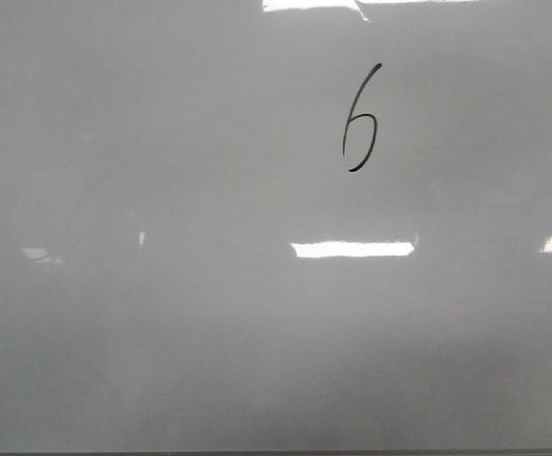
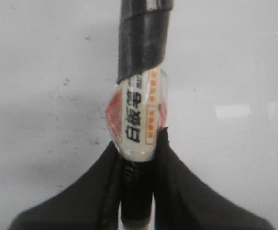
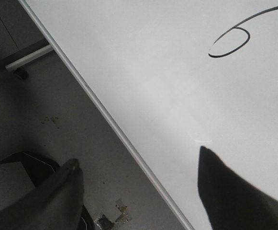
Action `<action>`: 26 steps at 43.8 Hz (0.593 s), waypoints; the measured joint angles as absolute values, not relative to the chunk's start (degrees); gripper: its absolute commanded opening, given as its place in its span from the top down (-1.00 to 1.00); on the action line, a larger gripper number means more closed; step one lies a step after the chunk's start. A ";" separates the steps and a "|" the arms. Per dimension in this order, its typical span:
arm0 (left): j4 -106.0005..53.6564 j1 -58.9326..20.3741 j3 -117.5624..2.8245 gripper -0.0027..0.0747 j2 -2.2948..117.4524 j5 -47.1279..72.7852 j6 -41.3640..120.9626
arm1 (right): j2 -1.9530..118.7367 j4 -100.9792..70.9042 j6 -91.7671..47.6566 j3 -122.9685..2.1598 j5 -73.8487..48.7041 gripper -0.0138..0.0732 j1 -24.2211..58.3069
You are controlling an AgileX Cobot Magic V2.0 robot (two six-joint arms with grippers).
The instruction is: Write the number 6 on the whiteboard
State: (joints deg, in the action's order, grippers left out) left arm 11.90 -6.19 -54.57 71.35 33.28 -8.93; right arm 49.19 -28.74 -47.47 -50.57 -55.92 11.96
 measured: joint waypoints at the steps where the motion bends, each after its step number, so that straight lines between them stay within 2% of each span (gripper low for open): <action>1: 11.90 -5.70 -53.87 0.78 71.69 30.86 -9.27 | 49.19 -28.74 -47.47 -50.57 -55.92 -0.51 11.96; 7: 11.90 -4.59 -51.21 0.78 74.49 21.26 -11.23 | 49.19 -28.74 -47.47 -50.57 -55.92 -0.51 11.96; 19: 11.90 -4.37 -50.78 0.76 80.44 13.00 -12.02 | 49.19 -28.74 -47.47 -50.57 -55.92 -0.51 11.96; 26: 11.90 -4.37 -50.78 0.55 81.64 11.18 -12.13 | 49.19 -28.74 -47.47 -50.57 -55.92 -0.51 11.96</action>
State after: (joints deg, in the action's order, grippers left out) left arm 11.90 -4.37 -50.78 81.64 11.18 -12.13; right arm 49.19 -28.74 -47.47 -50.57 -55.92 11.96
